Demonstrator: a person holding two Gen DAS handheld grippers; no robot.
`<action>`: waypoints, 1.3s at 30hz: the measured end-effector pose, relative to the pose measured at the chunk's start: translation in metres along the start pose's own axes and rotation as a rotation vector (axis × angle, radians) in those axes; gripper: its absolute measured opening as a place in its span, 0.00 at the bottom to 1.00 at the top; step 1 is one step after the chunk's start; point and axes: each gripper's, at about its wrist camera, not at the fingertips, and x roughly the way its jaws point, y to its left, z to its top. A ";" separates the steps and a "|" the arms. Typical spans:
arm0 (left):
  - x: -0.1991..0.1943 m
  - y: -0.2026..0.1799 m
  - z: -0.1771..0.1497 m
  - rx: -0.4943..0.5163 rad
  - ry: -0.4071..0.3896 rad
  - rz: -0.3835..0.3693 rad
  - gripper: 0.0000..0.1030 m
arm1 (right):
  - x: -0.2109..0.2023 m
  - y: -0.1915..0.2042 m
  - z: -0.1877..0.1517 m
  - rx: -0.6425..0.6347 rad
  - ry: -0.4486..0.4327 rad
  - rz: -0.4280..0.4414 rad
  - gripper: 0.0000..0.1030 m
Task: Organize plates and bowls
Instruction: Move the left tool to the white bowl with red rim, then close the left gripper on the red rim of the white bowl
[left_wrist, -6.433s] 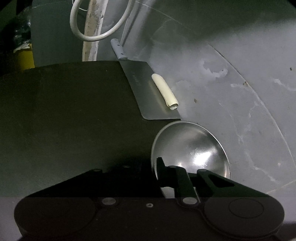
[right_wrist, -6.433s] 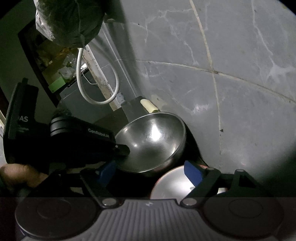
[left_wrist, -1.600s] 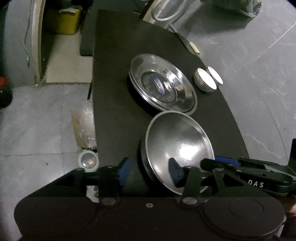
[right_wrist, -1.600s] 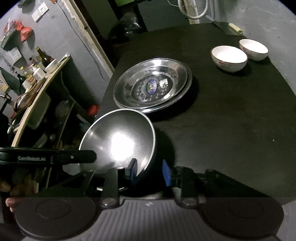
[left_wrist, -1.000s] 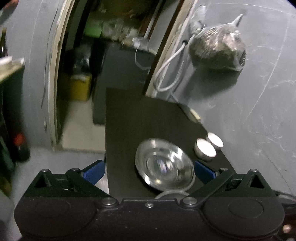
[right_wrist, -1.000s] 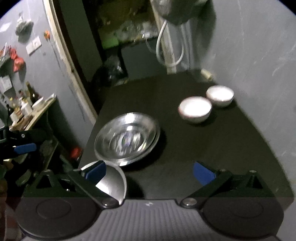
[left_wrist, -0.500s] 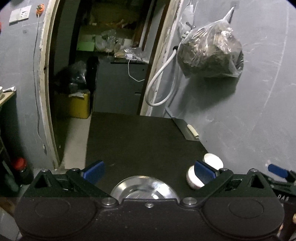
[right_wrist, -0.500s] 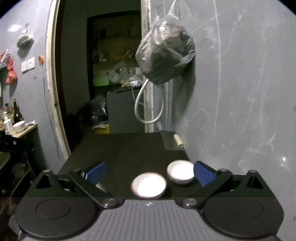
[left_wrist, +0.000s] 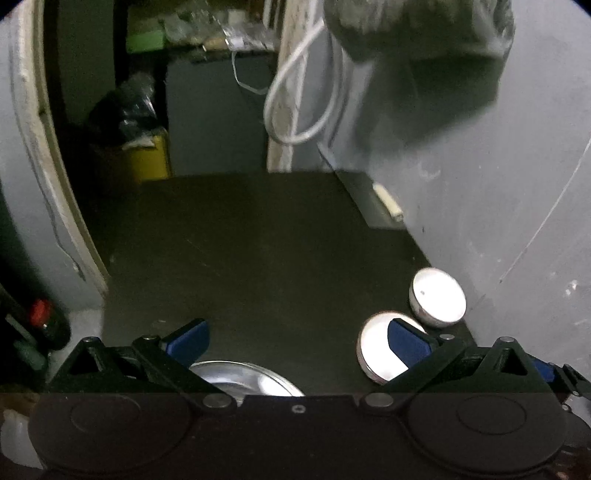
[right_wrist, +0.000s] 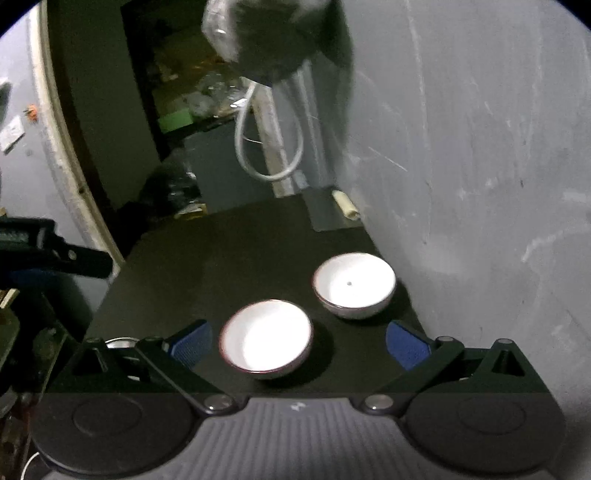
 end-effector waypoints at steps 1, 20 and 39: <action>0.009 -0.002 -0.001 0.000 0.017 -0.004 0.99 | 0.003 -0.002 -0.003 0.011 0.007 0.004 1.00; 0.101 -0.047 -0.007 0.054 0.174 0.011 0.75 | 0.062 -0.024 -0.011 0.108 0.161 0.087 0.57; 0.127 -0.048 -0.017 -0.006 0.275 -0.072 0.11 | 0.080 -0.020 -0.009 0.123 0.218 0.154 0.31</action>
